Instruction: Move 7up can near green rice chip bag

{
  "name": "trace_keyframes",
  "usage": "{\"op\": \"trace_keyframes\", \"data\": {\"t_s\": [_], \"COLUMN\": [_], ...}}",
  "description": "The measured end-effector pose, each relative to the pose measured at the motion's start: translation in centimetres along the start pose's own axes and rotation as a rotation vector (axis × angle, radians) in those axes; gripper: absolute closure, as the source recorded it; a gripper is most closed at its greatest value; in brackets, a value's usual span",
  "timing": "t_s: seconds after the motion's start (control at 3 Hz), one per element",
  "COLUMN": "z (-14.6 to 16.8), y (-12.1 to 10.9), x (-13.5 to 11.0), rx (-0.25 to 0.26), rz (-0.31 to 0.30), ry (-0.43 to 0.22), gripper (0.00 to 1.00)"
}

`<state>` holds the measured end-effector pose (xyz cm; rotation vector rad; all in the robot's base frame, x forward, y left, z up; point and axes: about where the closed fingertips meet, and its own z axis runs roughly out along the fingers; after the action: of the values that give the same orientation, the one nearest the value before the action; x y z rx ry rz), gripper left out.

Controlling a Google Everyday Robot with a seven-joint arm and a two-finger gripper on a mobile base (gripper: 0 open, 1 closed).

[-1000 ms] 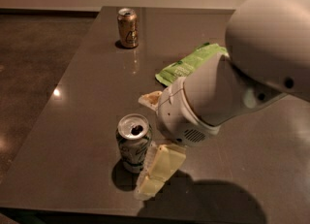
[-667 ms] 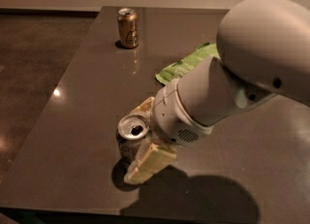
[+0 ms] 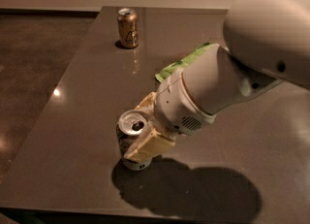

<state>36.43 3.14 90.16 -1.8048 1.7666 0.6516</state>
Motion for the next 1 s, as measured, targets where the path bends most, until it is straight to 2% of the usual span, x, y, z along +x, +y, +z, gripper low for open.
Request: {"op": "trace_keyframes", "data": {"t_s": [0.33, 0.67, 1.0], "z": [-2.8, -5.3, -6.4], "y": [-3.8, -7.3, -9.7], "x": [1.1, 3.1, 5.2], "rx": [0.082, 0.159, 0.196], "rz": [0.061, 0.123, 0.175], "ry": [-0.013, -0.019, -0.033], "gripper": [1.00, 1.00, 1.00]}}
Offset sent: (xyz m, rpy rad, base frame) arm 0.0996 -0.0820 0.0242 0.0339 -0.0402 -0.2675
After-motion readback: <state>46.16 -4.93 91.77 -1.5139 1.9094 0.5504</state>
